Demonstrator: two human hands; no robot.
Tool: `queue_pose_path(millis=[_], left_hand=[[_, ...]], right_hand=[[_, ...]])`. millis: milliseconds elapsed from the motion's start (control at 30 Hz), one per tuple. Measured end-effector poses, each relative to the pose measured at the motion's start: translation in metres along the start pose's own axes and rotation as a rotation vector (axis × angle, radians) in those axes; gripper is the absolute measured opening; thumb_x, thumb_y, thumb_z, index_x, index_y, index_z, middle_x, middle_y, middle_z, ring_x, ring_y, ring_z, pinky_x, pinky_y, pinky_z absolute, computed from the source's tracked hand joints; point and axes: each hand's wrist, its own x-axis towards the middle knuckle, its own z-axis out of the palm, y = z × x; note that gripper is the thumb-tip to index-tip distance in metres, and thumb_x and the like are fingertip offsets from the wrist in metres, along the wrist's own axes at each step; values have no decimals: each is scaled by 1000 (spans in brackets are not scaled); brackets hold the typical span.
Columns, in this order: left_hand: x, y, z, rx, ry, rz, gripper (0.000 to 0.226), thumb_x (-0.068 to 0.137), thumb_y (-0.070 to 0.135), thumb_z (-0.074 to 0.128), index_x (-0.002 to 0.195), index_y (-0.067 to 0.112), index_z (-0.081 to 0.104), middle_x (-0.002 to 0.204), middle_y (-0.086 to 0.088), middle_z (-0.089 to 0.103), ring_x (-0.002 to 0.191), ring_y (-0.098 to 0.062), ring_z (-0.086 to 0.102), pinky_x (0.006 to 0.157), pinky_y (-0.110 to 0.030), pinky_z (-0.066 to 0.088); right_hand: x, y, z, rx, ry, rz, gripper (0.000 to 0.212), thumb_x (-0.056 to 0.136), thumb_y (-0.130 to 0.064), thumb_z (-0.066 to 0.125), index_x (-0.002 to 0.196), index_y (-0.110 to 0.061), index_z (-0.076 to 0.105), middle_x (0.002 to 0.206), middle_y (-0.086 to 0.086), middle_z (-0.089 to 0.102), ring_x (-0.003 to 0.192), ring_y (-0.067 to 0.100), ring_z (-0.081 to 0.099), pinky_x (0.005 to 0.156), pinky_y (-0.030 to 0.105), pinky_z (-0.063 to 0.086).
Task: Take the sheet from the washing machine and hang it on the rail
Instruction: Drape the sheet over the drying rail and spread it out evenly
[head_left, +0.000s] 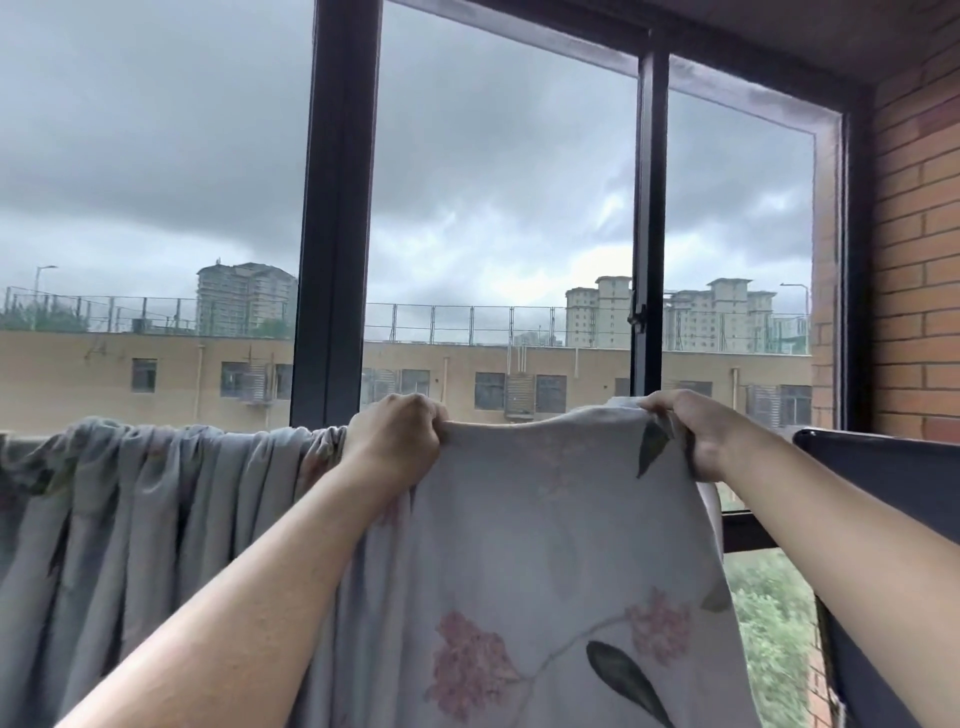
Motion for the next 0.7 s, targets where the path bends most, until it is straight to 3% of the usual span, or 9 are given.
queue_pose_path(millis=[67,167,300,367,500,600,700], left_hand=[[0,3,1,8,-7,-5,29,85,21,46,56,18,42,71,-1,57,77,-27,55,59,-29,31],[2,1,2,-2,4,11,34,86,40,51,60,19,41,76,-2,60,79,-24,57,60,-29,33],[3,-5,-1,-176,37,25,8,83,10,49,82,17,48,85,-3,62,84,-28,58,65,-32,42],[0,-4,-3,-140,28,38,26,81,2,43,93,24,51,90,-1,61,83,-27,57,64,-31,40],[-3,-2,-6,-22,8,-2,18,76,5,45,65,19,48,74,2,56,84,-28,58,58,-28,31],[-6,0,-5,7,26,-18,21,84,29,47,67,18,47,73,1,57,79,-26,56,60,-29,32],[-6,1,-2,49,14,26,41,82,57,52,65,21,41,73,6,54,81,-23,57,63,-30,35]], right_hand=[[4,2,1,-30,-34,0,20,90,-14,49,72,-15,58,53,1,55,53,16,53,55,24,48],[7,3,7,-67,-75,-14,20,90,-14,48,72,-16,56,62,3,55,58,17,52,59,27,47],[12,1,15,-91,-60,-24,25,88,-14,52,64,-16,57,54,3,60,48,17,58,56,27,48],[11,-3,16,-76,-37,-31,20,87,-14,54,67,-15,58,51,3,61,44,15,59,53,27,50],[10,-7,10,48,-13,-20,12,88,-9,53,81,-8,62,50,7,61,36,13,58,31,20,44],[13,-5,1,27,42,-18,4,83,-14,58,82,-11,60,55,7,63,45,20,62,52,28,54],[15,-3,-12,38,74,-18,16,85,-17,57,70,-12,55,54,8,63,46,21,62,55,30,54]])
